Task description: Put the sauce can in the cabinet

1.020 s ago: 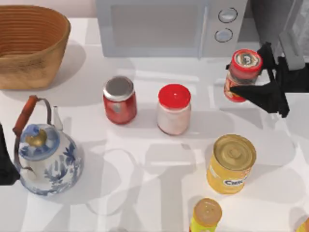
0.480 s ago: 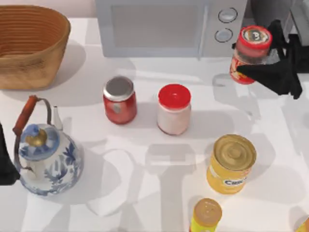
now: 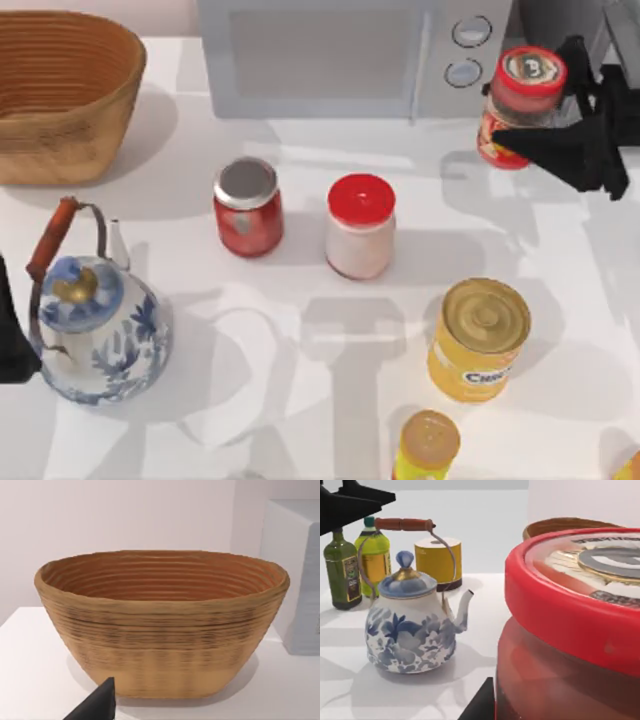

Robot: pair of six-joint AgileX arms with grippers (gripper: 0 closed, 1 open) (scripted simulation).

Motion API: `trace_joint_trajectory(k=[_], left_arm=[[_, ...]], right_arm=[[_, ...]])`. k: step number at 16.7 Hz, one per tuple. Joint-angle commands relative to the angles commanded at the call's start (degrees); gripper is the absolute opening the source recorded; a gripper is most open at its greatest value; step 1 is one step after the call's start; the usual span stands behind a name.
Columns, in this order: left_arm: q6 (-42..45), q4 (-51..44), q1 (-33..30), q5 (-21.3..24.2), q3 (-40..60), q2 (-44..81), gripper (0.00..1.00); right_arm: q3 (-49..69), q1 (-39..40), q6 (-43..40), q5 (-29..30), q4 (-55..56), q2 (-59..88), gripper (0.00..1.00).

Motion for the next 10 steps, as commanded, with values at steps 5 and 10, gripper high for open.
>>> trace_joint_trajectory(k=[5, 10], left_arm=[[0.0, 0.0, 0.0, 0.0, 0.0, 0.0, 1.0], [0.0, 0.0, 0.0, 0.0, 0.0, 0.0, 1.0]], right_arm=[[-3.6, -0.4, -4.0, 8.0, -5.2, -9.9, 0.0], [-14.6, -0.7, -6.4, 21.5, -19.2, -29.6, 0.0]])
